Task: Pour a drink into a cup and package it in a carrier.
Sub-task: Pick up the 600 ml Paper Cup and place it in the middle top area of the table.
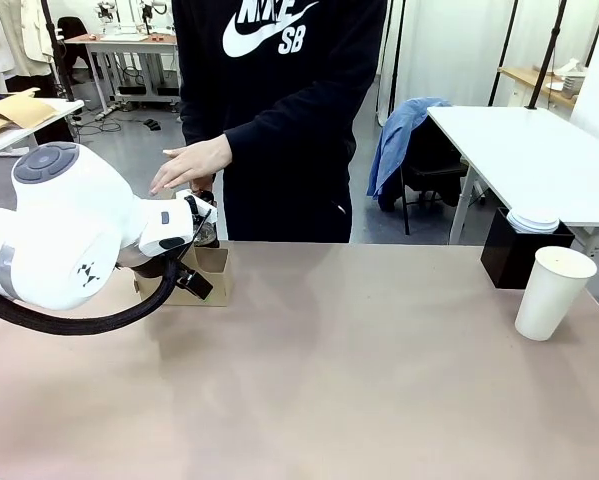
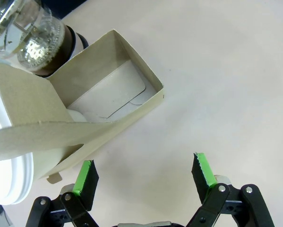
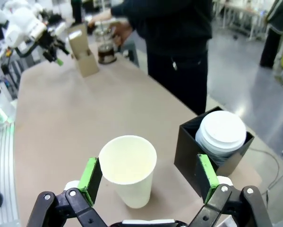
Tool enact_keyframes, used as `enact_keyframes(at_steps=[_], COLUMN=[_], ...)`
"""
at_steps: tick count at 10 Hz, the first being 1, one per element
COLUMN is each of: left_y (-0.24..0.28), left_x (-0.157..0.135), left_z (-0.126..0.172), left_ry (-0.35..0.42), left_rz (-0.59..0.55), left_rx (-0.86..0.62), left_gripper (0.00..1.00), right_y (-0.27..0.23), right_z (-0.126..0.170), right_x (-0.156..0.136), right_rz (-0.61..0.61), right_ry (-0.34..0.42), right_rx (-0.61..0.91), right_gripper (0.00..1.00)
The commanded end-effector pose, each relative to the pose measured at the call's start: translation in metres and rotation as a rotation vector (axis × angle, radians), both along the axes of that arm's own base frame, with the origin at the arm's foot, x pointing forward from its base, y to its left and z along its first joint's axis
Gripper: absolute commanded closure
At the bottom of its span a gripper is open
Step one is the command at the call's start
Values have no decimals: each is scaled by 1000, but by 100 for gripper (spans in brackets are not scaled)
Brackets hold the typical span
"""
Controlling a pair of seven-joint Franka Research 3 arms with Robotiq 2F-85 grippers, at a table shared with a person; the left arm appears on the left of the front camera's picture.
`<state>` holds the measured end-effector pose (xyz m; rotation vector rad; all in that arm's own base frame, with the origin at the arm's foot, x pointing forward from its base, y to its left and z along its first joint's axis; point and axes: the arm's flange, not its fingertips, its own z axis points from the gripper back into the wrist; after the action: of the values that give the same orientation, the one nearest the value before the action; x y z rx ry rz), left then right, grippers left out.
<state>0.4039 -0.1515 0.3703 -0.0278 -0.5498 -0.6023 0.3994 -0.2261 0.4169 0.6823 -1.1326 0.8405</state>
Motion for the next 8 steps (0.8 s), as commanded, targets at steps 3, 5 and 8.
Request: enact_keyframes(at_steps=[3,5,8], left_y=[0,0,0], left_x=[0,0,0], left_z=[0,0,0], left_ry=[0,0,0], left_rz=[0,0,0], left_rx=[-1,-1,-1], left_gripper=[0,0,0], right_y=[-7,-7,3], right_z=[-83,-115,-140], right_x=[-4,-2,3], right_rz=[98,152,147], right_ry=[-123,-81,-82], right_rx=[101,157,178], right_gripper=[0,0,0])
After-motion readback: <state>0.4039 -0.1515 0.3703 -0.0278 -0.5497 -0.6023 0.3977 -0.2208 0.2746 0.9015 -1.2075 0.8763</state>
